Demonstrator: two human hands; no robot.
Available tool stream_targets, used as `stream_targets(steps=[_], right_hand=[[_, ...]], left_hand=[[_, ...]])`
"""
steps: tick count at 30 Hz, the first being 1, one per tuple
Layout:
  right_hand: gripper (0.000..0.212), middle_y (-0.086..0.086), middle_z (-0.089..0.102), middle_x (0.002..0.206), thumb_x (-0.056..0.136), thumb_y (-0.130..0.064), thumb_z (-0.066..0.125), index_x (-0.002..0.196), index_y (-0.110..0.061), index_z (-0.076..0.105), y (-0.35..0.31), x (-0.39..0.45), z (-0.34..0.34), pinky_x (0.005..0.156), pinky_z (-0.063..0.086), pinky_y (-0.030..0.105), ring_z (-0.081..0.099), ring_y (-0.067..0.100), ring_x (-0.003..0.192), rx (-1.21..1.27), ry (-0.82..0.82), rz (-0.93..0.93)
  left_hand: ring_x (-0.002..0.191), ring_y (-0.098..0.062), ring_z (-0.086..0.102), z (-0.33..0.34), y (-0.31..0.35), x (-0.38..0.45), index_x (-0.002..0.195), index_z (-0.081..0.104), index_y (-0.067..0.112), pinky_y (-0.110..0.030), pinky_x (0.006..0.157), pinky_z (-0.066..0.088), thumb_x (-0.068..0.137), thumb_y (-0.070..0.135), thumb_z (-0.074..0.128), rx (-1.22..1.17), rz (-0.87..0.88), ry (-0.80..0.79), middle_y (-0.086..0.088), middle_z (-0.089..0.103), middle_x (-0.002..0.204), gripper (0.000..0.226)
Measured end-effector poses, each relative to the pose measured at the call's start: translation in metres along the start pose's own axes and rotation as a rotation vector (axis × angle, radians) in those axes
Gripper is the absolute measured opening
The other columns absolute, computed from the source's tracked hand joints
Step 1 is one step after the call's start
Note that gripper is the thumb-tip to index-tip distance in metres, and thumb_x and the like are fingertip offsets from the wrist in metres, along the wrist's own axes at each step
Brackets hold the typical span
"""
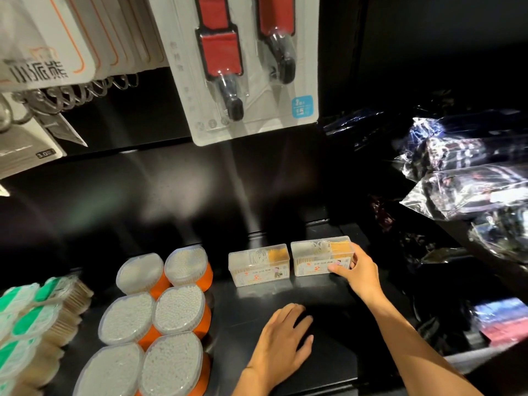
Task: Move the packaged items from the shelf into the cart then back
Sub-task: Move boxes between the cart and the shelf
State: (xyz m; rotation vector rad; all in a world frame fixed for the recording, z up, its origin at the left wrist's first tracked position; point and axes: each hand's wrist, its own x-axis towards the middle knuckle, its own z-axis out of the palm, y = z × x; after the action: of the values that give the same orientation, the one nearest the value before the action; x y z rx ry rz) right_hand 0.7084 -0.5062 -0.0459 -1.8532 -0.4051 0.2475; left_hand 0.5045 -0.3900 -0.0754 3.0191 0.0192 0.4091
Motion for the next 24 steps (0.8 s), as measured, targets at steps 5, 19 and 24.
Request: stream_targets(steps=[5, 19, 24], right_hand=[[0.056, -0.001, 0.069, 0.105, 0.073, 0.003, 0.077, 0.124, -0.012, 0.057, 0.003, 0.004, -0.001, 0.093, 0.05, 0.026, 0.065, 0.01, 0.101, -0.01, -0.034, -0.015], [0.048, 0.007, 0.058, 0.129, 0.087, -0.012, 0.067, 0.132, -0.01, 0.05, -0.007, -0.026, 0.003, 0.099, 0.038, 0.024, 0.052, 0.02, 0.122, -0.191, 0.1, 0.022], [0.053, 0.008, 0.041, 0.145, 0.095, -0.021, 0.054, 0.143, -0.009, 0.036, -0.013, -0.083, -0.001, 0.109, 0.029, 0.033, 0.034, 0.022, 0.136, -0.43, 0.14, 0.002]], left_hand=[[0.112, -0.007, 0.056, 0.001, 0.001, -0.002, 0.11, 0.069, 0.031, -0.023, 0.097, 0.035, 0.089, 0.047, 0.044, -0.023, -0.002, 0.0, 0.011, 0.063, 0.114, 0.036], [0.11, -0.005, 0.057, -0.009, 0.0, -0.003, 0.111, 0.068, 0.025, -0.018, 0.093, 0.047, 0.089, 0.044, 0.045, -0.086, -0.004, 0.019, 0.01, 0.06, 0.116, 0.037], [0.115, -0.009, 0.056, -0.023, 0.004, -0.011, 0.112, 0.066, 0.02, -0.019, 0.102, 0.037, 0.09, 0.039, 0.047, -0.148, 0.002, 0.082, 0.006, 0.062, 0.12, 0.035]])
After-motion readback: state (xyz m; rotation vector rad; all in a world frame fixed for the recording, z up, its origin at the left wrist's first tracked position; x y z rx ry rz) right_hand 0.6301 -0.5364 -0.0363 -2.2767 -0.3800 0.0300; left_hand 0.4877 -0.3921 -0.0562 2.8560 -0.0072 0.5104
